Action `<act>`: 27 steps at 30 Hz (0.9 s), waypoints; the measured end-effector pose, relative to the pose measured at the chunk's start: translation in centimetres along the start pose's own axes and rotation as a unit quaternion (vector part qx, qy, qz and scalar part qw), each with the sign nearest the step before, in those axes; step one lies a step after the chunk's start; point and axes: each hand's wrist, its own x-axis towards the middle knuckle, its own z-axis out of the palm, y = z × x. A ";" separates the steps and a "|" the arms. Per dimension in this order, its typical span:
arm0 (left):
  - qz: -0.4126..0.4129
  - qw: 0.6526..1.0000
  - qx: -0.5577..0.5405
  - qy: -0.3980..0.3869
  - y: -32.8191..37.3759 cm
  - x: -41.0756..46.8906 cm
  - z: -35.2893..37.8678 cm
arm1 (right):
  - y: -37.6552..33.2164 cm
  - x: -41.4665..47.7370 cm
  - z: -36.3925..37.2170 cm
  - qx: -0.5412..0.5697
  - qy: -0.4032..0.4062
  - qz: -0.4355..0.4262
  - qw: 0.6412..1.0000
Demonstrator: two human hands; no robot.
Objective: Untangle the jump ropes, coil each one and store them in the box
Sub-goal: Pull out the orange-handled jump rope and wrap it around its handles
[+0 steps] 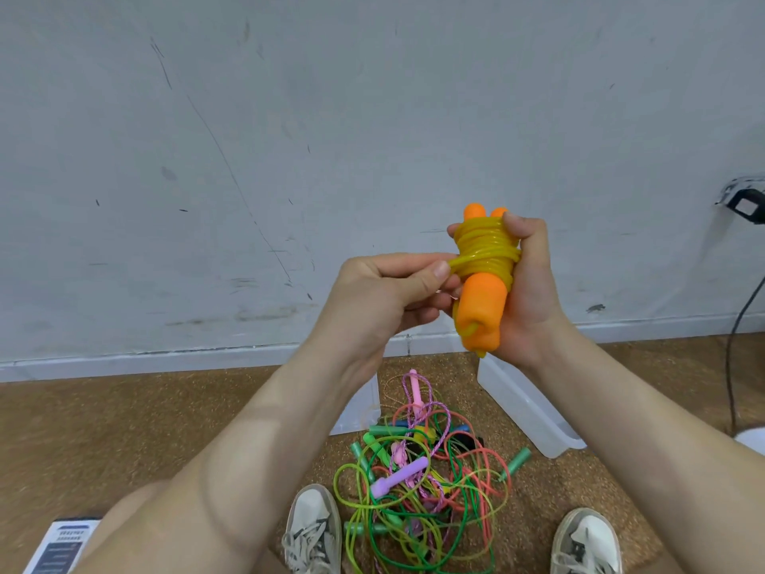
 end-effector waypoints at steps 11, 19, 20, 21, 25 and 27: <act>0.016 0.999 -0.036 -0.028 -1.4 -1.0 2.8 | -0.6 0.6 -0.4 0.006 0.162 -0.139 0.977; 0.072 0.995 -0.023 0.059 -0.6 0.4 1.4 | -1.2 1.1 -1.8 -0.203 0.030 -0.116 0.972; 0.098 0.994 0.011 0.053 -0.2 0.6 0.5 | -2.0 0.9 -2.3 -0.209 -0.010 -0.067 0.976; 0.134 0.988 0.061 0.038 0.1 0.7 -0.5 | -3.0 0.5 -2.7 -0.201 -0.054 -0.014 0.978; 0.226 0.914 0.314 -0.120 1.1 -0.1 -2.7 | -4.7 -0.6 -4.5 -0.217 -0.174 0.131 0.952; 0.174 0.906 0.333 -0.192 1.5 -0.5 -2.9 | -4.1 -0.9 -4.7 -0.265 -0.213 0.195 0.920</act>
